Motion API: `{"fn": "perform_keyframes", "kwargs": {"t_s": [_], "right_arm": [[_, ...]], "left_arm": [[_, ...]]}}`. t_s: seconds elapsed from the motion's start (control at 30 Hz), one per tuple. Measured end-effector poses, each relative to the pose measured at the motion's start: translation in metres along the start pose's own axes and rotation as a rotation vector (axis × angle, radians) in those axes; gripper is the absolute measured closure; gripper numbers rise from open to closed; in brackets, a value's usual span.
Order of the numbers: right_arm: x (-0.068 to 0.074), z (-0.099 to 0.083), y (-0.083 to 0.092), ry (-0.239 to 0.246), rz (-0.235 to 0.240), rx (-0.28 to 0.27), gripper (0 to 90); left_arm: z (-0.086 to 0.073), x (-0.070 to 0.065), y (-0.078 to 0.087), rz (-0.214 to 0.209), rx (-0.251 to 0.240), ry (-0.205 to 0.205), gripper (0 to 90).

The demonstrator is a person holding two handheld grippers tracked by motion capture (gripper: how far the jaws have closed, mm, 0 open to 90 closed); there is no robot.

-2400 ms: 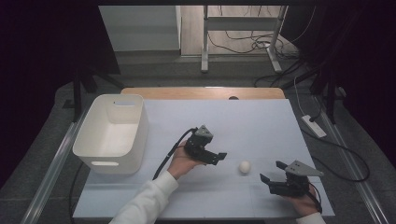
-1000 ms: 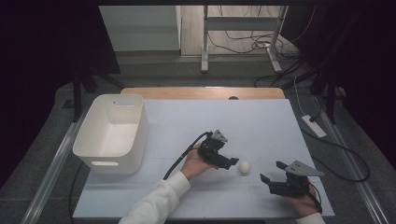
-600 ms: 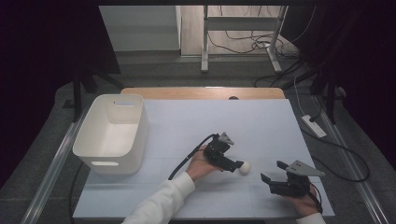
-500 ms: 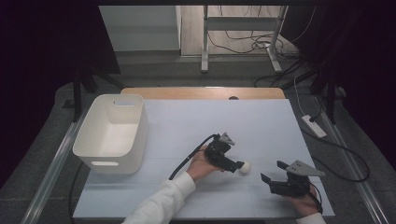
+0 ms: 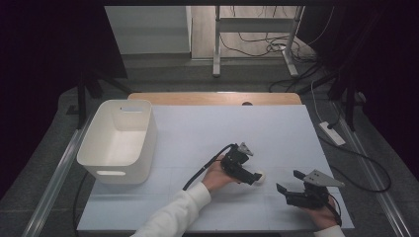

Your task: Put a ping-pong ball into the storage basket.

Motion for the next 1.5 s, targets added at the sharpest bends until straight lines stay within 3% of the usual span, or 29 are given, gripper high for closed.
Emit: {"fn": "perform_keyframes", "kwargs": {"t_s": [0.83, 1.07, 1.3, 1.5], "right_arm": [[0.0, -0.001, 0.001, 0.002, -0.001, -0.004, 15.7], [0.0, -0.001, 0.001, 0.001, -0.002, -0.003, 15.7], [0.0, -0.001, 0.001, 0.0, -0.005, 0.0, 15.7], [0.0, -0.001, 0.001, 0.002, -0.006, 0.0, 15.7]], "left_arm": [[0.003, -0.007, -0.028, -0.033, 0.048, 0.002, 14.0], [0.002, -0.008, -0.029, -0.054, 0.056, -0.011, 25.6], [0.002, -0.009, -0.028, -0.075, 0.06, -0.031, 48.4], [0.002, -0.008, -0.027, -0.077, 0.064, -0.031, 50.4]]}}
Point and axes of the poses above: each handheld gripper's, and its own axes: y roughly backward along the jaws, z roughly out of its top, x roughly to its left, the point moved 1 cm from there along -y, roughly forward along the jaws, and after that the axes turned 4 degrees about -y, right-handed, at the moved point
